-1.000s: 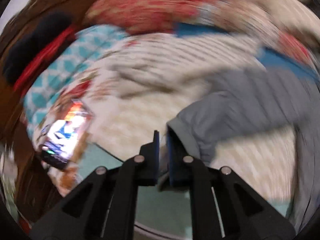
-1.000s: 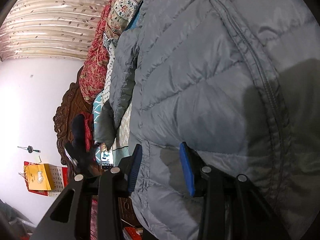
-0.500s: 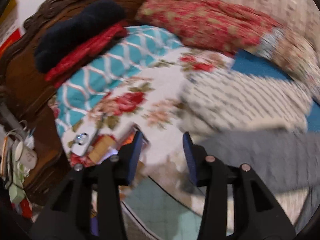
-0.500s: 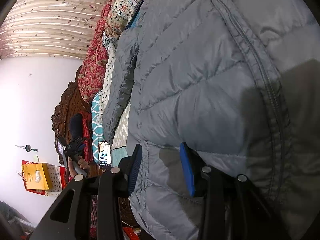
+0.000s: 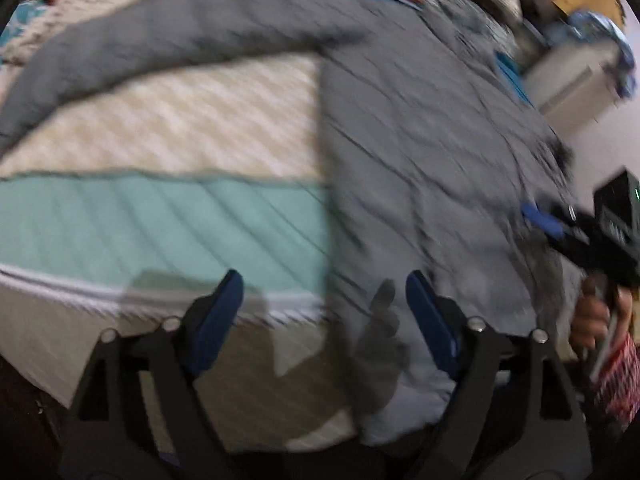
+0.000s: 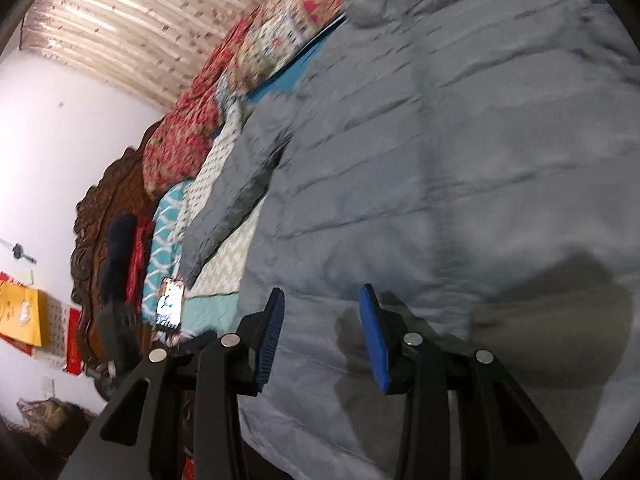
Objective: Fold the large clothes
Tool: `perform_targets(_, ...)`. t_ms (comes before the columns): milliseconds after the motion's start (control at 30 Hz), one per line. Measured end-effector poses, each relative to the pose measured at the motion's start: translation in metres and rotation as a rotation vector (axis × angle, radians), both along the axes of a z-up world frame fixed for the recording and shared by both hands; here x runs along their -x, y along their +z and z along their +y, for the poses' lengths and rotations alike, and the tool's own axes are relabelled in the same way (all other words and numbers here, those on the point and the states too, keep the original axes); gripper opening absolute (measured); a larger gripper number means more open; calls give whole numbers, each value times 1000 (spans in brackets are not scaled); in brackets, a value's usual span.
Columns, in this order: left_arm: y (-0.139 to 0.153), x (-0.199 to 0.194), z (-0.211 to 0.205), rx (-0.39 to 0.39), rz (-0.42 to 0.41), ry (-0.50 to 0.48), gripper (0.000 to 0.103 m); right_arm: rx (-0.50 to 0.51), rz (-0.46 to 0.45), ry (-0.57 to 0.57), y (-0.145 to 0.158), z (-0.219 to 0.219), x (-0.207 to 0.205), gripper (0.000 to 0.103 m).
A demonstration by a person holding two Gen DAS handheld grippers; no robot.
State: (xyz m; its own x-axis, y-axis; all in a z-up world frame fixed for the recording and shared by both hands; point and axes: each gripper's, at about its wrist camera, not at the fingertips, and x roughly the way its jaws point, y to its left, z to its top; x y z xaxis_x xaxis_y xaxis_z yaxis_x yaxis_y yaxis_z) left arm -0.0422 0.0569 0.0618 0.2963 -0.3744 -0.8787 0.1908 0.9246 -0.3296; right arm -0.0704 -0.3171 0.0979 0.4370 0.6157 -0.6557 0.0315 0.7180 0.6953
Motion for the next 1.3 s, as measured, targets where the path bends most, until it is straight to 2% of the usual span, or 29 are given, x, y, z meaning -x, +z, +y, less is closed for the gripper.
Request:
perform_targets(33,-7,5,-9,9,30,-23,80,5,4,-17,-1,-7,3,26)
perform_targets(67,-13,11,-18,10,53,-50,69,9,8,-38,-2,-15,6,26)
perform_targets(100,-18,19,-28,-6,66,-80,56,15,11,-64,-4,-25,12,26)
perform_targets(133,-20,23,-35,-20,69,-102,32,25,17,-87,-5,-34,17,26)
perform_targets(167,-19,27,-38,-26,64,-117,17,37,26,-103,-7,-42,20,26)
perform_targets(233,-10,31,-39,-8,54,-120,9,58,56,-142,-11,-60,30,26)
perform_targets(367,8,35,-31,-28,36,-108,11,33,-29,-204,9,-93,51,26)
perform_targets(433,14,37,-24,-31,41,-94,15,56,-90,-289,28,-126,65,26)
perform_targets(533,33,43,-7,-44,-8,-36,20,162,-139,-444,52,-179,89,26)
perform_targets(633,41,40,-2,-53,-27,7,22,276,-130,-596,59,-230,117,25)
perform_targets(733,39,31,-10,-67,-4,13,22,355,-84,-673,47,-266,135,19)
perform_targets(800,36,29,-23,-73,12,-10,22,375,-49,-681,34,-276,138,16)
perform_targets(900,31,30,-49,-83,27,-56,22,384,13,-661,9,-279,137,15)
perform_targets(967,25,32,-65,-93,31,-86,22,385,29,-606,-7,-282,137,15)
perform_targets(1033,17,31,-81,-113,44,-109,22,485,32,-571,-6,-275,132,50)
perform_targets(1067,12,30,-87,-126,56,-116,22,534,33,-554,-2,-271,129,58)
perform_targets(1167,-4,26,-103,-187,87,-135,22,781,53,-614,22,-301,123,58)
perform_targets(1233,-9,25,-109,-211,94,-141,22,1035,91,-719,39,-343,114,58)
perform_targets(1300,-13,24,-114,-226,100,-142,22,1121,150,-760,40,-379,105,57)
